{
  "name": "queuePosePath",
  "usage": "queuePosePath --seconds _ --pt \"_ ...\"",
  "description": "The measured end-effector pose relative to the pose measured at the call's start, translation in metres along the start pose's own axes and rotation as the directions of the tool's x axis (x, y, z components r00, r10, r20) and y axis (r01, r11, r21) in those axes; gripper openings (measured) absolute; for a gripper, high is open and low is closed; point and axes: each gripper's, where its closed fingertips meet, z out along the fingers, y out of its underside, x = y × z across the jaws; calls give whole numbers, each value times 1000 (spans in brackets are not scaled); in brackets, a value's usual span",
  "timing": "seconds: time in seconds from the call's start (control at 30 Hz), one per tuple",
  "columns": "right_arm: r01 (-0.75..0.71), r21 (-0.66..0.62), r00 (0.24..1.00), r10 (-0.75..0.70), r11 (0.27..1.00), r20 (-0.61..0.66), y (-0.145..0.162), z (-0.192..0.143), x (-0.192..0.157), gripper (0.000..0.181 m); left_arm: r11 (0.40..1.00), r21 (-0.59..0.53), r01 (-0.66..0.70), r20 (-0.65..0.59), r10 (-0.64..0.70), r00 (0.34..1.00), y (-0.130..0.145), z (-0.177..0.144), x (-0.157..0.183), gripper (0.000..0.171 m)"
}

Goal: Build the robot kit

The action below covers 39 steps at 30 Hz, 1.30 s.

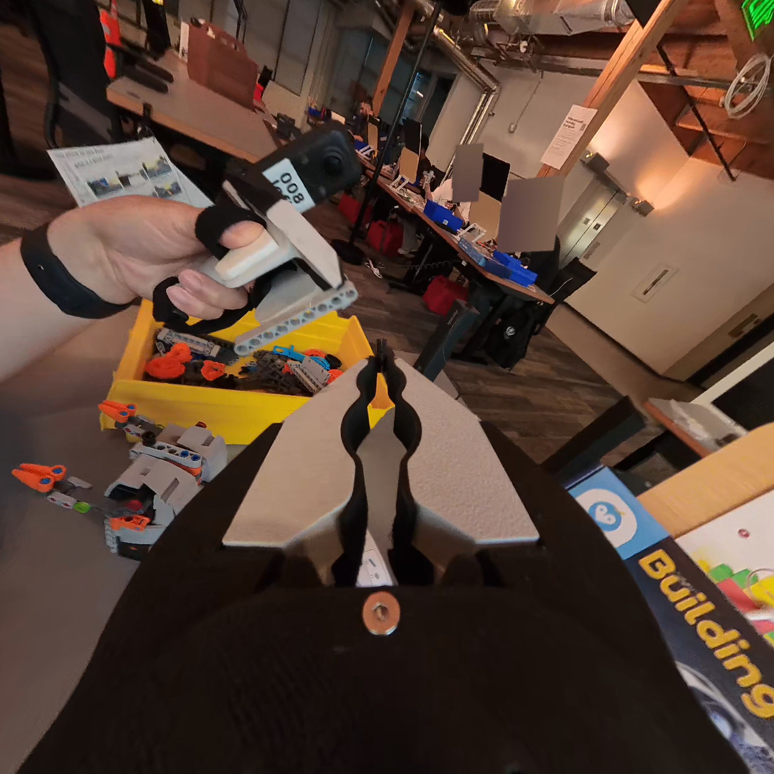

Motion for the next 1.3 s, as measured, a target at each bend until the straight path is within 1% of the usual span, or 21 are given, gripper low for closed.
queuePosePath --seconds 0.1,0.27,0.47,0.67,0.9,1.07,1.3 --pt "86 -12 996 -85 996 4 -8 3 -11 2 999 -32 32 -14 -33 999 8 7 -3 4" --pt "183 -76 983 -185 980 -10 -6 3 -15 2 998 -58 29 -20 -30 999 14 14 -1 4" --pt "228 -119 973 -231 966 -14 0 4 -15 2 998 -62 23 1 -23 1000 16 17 -4 5" --pt "301 -218 946 -320 928 -56 11 9 -11 2 998 -57 -18 97 23 995 16 19 -17 5" --pt "405 -237 904 -425 883 -41 15 11 -16 2 991 -120 -64 158 83 984 22 15 -21 5" --pt "440 -207 893 -450 874 -3 15 9 -24 2 982 -176 -67 143 92 985 29 14 -18 4" --pt "515 -212 855 -515 830 62 20 11 -37 2 956 -284 -68 159 117 980 41 6 -18 4"
